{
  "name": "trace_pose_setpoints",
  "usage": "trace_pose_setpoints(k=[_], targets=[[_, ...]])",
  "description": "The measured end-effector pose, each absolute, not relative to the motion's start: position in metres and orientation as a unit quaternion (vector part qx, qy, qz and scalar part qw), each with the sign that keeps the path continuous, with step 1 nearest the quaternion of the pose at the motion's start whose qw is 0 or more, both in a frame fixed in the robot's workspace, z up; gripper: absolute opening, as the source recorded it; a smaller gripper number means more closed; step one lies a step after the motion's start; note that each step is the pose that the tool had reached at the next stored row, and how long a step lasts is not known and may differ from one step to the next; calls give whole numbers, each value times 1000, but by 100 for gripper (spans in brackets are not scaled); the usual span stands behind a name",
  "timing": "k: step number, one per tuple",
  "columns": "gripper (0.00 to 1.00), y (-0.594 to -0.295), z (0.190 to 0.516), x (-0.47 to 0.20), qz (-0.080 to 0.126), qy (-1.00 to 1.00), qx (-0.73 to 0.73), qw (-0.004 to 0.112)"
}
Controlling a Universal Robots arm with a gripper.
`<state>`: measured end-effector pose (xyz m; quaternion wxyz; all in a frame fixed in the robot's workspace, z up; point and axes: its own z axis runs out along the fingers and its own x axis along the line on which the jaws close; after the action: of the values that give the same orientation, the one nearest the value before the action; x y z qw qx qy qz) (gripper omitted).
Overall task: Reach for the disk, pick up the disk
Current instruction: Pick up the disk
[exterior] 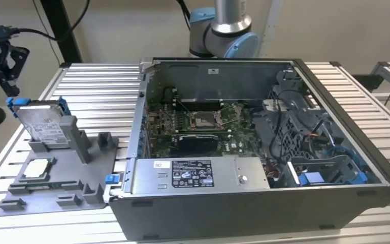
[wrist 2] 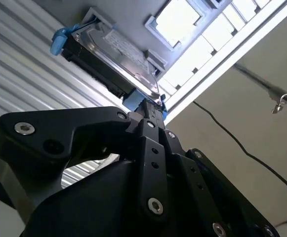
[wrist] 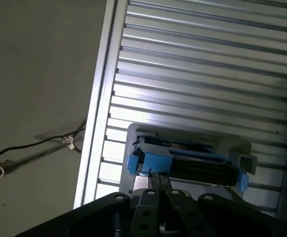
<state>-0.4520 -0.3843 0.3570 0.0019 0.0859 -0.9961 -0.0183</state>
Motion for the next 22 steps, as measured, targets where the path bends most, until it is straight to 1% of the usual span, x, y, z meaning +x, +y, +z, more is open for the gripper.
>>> trace_pose_setpoints(k=[22], targets=[[0,-384,357,-454,-16,-973,229,4]])
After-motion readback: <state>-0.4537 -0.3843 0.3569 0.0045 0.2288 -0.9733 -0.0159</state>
